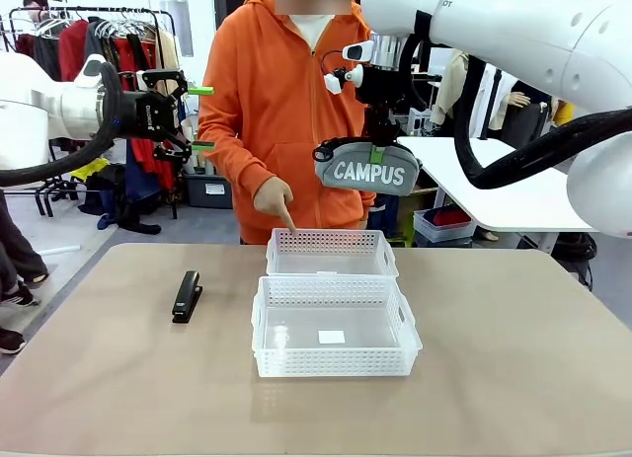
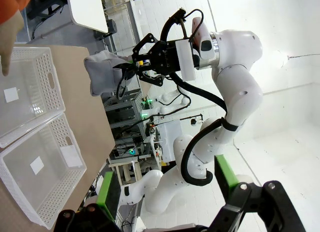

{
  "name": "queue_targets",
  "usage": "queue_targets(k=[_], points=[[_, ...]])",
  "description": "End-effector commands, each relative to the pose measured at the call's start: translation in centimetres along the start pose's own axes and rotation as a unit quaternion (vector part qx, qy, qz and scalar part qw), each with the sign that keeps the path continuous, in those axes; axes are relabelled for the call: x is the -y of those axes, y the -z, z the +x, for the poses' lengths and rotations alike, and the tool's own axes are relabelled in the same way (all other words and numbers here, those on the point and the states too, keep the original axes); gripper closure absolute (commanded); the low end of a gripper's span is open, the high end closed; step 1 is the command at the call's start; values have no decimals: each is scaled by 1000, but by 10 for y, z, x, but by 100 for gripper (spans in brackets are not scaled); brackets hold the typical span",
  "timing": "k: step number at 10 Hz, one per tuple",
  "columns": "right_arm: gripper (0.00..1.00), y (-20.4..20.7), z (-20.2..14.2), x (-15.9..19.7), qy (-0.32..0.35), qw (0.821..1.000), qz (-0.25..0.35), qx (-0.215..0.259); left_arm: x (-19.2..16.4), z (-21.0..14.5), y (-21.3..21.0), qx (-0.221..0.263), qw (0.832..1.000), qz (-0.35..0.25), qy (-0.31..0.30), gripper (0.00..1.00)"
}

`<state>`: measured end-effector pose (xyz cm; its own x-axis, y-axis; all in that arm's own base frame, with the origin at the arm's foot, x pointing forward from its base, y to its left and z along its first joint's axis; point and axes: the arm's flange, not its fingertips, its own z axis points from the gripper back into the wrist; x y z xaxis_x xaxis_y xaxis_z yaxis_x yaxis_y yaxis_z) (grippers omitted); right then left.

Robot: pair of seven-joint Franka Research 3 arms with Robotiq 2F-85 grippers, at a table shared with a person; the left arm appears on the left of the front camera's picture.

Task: Distribute items into two baskets.
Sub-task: Place the picked Pencil pouch into the Organizing basket as instructed by the person.

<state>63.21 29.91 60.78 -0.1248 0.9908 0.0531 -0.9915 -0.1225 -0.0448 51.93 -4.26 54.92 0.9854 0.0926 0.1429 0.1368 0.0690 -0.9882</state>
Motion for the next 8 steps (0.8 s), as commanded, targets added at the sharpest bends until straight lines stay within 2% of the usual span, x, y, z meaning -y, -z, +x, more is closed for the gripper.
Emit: queue_targets(k=[1, 4, 8], points=[[100, 0, 0, 0, 0, 1000, 0, 0, 1, 0, -2, 1, 1000, -1, 1, 0], [100, 38, 29, 32, -56, 997, 49, -18, 1, 0, -2, 1, 1000, -1, 1, 0], [100, 94, 52, 53, -31, 994, 97, -34, 1, 0, -2, 1, 1000, -1, 1, 0]])
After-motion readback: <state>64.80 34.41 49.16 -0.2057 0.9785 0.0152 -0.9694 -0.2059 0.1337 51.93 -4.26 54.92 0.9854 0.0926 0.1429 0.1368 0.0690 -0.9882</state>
